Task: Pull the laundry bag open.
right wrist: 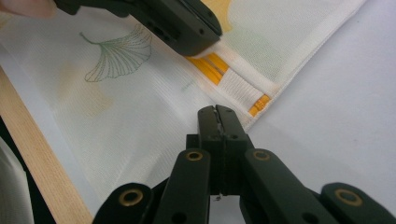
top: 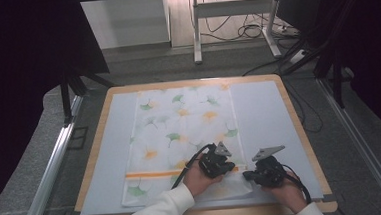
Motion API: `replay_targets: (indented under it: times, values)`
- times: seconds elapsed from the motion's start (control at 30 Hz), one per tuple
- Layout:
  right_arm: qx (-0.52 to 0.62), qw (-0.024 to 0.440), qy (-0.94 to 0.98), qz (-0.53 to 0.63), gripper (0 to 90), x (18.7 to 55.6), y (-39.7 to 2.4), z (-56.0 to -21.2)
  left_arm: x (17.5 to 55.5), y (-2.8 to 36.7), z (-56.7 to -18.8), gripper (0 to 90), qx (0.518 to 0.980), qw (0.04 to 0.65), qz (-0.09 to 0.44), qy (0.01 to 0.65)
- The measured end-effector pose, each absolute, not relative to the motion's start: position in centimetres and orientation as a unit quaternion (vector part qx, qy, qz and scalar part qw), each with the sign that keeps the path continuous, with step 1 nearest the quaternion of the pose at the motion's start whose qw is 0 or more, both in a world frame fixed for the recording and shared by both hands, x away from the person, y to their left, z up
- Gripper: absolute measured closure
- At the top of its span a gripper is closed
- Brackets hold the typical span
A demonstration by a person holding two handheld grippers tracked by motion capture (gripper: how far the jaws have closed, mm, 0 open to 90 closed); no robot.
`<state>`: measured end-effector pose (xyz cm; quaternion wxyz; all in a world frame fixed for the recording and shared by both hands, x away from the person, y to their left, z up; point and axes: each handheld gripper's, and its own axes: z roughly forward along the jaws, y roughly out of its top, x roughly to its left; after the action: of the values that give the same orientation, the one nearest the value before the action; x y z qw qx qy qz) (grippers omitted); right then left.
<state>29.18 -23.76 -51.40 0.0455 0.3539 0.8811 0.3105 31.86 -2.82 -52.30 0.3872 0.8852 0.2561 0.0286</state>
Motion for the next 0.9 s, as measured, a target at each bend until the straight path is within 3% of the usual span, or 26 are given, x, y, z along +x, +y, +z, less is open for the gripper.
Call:
replay_targets:
  times: [0.9]
  values:
    - [0.351, 0.045, 0.883, 0.309, 90.0, 29.2, -23.7, -51.4, 31.1, 1.3, -52.2, 90.0, 0.890, 0.369, 0.044, 0.265]
